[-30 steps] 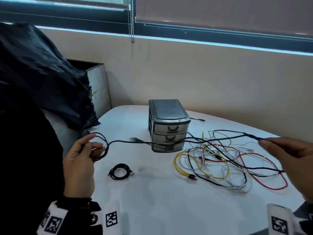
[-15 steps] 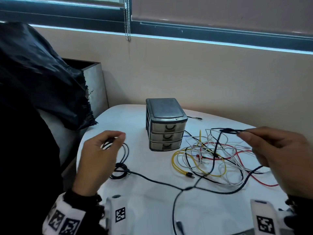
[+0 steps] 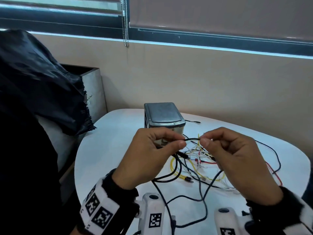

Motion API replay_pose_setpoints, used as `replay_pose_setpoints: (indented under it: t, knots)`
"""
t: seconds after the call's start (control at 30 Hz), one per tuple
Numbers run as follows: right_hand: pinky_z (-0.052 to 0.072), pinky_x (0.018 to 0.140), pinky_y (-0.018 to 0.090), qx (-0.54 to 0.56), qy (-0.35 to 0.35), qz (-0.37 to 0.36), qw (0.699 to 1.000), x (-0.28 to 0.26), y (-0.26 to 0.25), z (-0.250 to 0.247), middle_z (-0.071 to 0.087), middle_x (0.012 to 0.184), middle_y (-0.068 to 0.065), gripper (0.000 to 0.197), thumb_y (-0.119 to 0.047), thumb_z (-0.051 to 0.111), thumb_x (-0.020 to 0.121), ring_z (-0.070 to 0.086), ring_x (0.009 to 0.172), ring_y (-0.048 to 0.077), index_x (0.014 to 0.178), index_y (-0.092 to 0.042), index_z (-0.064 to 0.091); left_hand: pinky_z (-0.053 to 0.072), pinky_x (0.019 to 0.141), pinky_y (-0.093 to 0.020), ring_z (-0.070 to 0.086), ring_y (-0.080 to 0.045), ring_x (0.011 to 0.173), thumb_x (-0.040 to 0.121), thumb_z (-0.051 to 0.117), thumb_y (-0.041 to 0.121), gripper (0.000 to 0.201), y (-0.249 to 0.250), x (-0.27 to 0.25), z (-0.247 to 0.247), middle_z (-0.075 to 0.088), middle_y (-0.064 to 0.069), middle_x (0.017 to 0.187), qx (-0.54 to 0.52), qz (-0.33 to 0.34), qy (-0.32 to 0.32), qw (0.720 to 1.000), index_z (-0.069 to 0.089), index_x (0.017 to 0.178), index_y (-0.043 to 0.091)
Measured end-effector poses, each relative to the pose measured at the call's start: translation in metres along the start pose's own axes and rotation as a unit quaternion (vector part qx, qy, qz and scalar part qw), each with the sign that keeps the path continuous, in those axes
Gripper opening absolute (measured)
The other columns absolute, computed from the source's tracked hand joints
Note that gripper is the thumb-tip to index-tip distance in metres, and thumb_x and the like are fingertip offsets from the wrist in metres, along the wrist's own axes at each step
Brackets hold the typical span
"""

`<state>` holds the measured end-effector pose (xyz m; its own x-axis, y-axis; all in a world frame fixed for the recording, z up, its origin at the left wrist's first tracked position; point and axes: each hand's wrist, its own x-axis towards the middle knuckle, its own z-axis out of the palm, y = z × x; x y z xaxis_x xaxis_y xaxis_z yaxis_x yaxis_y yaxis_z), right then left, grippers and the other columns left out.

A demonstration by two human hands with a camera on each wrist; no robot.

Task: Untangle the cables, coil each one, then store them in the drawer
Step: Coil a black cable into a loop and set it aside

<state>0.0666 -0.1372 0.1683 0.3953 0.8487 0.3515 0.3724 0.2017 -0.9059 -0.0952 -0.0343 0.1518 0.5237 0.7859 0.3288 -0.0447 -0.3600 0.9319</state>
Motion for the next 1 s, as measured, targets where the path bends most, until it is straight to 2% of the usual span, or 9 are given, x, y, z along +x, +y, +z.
replay_pose_setpoints:
  t: [0.07,0.17,0.33,0.4,0.6,0.73,0.8,0.87,1.0]
  knots:
    - [0.033,0.045,0.020,-0.029,0.000,-0.013,1.000,0.002,0.004,-0.006,0.055,0.054,0.012,0.011,-0.015,0.071,0.083,0.036,0.045,0.015,0.076,-0.023,0.073,0.044,0.060,-0.008,0.065,0.001,0.062,0.079,0.081,0.013,0.011,-0.004,-0.003,-0.004,0.074,0.010,0.073,0.005,-0.019,-0.014,1.000,0.078,0.083,0.023]
    - [0.042,0.057,0.028,-0.063,-0.027,-0.014,0.998,0.002,0.004,-0.011,0.066,0.071,0.019,0.011,-0.018,0.070,0.084,0.048,0.053,0.031,0.080,-0.027,0.074,0.039,0.053,-0.004,0.059,0.006,0.051,0.080,0.079,0.009,0.010,-0.007,-0.010,-0.005,0.075,0.006,0.077,0.007,-0.038,-0.060,0.997,0.078,0.085,0.018]
    - [0.033,0.051,0.025,-0.111,-0.108,-0.027,0.988,0.002,-0.002,-0.007,0.053,0.063,0.021,0.011,-0.021,0.069,0.087,0.035,0.052,0.029,0.078,-0.028,0.071,0.047,0.059,-0.012,0.071,-0.009,0.069,0.079,0.079,0.012,0.006,-0.010,-0.010,-0.004,0.077,0.001,0.080,-0.014,-0.019,-0.065,0.998,0.080,0.082,0.017]
    - [0.032,0.046,0.018,-0.124,-0.149,-0.029,0.981,0.003,-0.004,-0.003,0.049,0.055,0.015,0.014,-0.020,0.068,0.088,0.033,0.046,0.013,0.076,-0.026,0.070,0.048,0.062,-0.016,0.072,-0.015,0.071,0.079,0.079,0.013,0.003,-0.010,-0.010,-0.003,0.076,-0.002,0.078,-0.016,-0.009,-0.080,0.997,0.080,0.081,0.014]
    - [0.028,0.044,0.015,-0.096,-0.168,-0.008,0.981,0.007,0.005,-0.001,0.038,0.051,0.006,0.015,-0.017,0.068,0.089,0.028,0.044,0.009,0.076,-0.022,0.072,0.045,0.062,-0.039,0.063,-0.016,0.060,0.069,0.088,0.020,0.017,-0.014,-0.013,-0.004,0.073,-0.004,0.067,-0.068,-0.013,-0.054,0.996,0.072,0.074,0.019]
    - [0.025,0.049,0.024,-0.122,-0.233,-0.004,0.965,0.002,0.008,0.003,0.039,0.055,0.014,0.013,-0.026,0.069,0.090,0.028,0.049,0.015,0.078,-0.022,0.072,0.052,0.062,-0.059,0.068,-0.035,0.060,0.072,0.083,0.024,0.014,-0.014,-0.018,-0.004,0.072,-0.007,0.065,-0.088,0.003,-0.088,0.992,0.070,0.076,0.025]
    - [0.027,0.053,0.030,-0.096,-0.238,0.006,0.967,-0.002,0.011,0.006,0.045,0.061,0.022,0.013,-0.030,0.069,0.091,0.031,0.054,0.028,0.081,-0.023,0.073,0.053,0.059,-0.052,0.068,-0.034,0.057,0.072,0.083,0.021,0.014,-0.013,-0.016,-0.005,0.071,-0.008,0.062,-0.085,0.005,-0.086,0.993,0.070,0.076,0.024]
    - [0.028,0.056,0.031,-0.058,-0.219,0.012,0.974,-0.003,0.017,0.008,0.051,0.066,0.027,0.008,-0.030,0.069,0.089,0.035,0.055,0.031,0.083,-0.026,0.074,0.055,0.057,-0.037,0.068,-0.026,0.054,0.070,0.082,0.011,0.016,-0.016,-0.013,-0.005,0.069,-0.012,0.061,-0.105,-0.002,-0.076,0.992,0.068,0.073,0.020]
    - [0.035,0.055,0.026,0.022,-0.176,0.021,0.984,-0.011,0.030,0.015,0.052,0.056,0.001,0.007,-0.017,0.074,0.086,0.041,0.054,0.016,0.085,-0.023,0.076,0.044,0.045,-0.016,0.060,-0.016,0.045,0.067,0.086,0.004,0.030,-0.021,-0.012,0.003,0.062,-0.021,0.059,-0.149,-0.038,-0.032,0.988,0.056,0.069,0.005]
